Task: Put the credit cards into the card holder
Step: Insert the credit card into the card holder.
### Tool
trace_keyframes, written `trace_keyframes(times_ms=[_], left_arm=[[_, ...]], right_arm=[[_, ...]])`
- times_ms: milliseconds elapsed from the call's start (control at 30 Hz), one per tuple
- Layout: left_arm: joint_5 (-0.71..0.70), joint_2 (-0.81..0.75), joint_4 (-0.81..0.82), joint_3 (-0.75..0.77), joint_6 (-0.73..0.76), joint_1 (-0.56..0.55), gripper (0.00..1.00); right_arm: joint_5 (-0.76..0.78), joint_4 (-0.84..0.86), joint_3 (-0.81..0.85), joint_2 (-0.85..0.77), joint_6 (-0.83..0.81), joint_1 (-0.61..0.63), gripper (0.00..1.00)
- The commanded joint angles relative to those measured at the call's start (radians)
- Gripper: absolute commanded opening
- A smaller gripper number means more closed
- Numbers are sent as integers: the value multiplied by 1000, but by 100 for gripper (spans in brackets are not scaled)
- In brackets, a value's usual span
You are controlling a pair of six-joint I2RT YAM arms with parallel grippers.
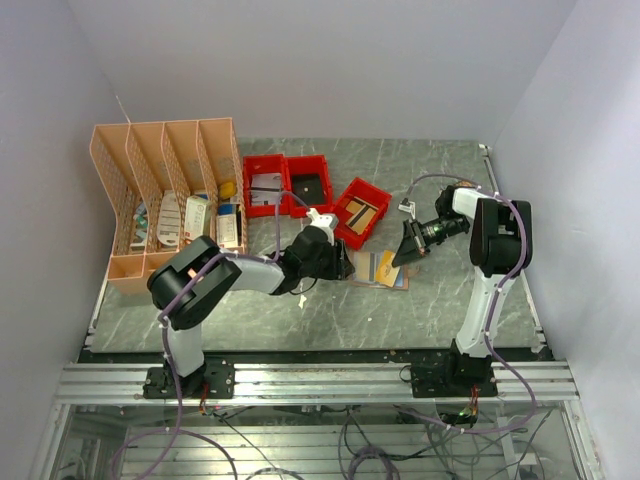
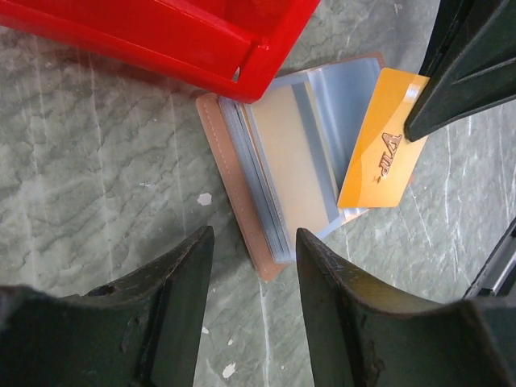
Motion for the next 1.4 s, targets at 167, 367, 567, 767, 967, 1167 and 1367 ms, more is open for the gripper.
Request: trace_keyframes(times_ms=[167,367,567,767,967,1167,1367], left_arm=[[-68,37,-45,60,42,-26,55],[-130,40,-116,90,66,-45,54],[-151,35,-128,98,78,-56,54],[-158,23,-99,89,89,-65,53],[-157,25,-87,91,99,-72,54],[-178,5,-77,80,106,-74,54],[-185,-22,-50,65,112,-74,54]], right_arm=[[5,17,34,36,64,-22,0],[32,37,38,32,113,-26,0],[56,65,42,43,167,-26,0],[50,63,55,59,177,-22,0],[48,57,67,79,181,-13,0],[65,48,83,92,196,-1,0],[70,28,96,109,190,15,0]])
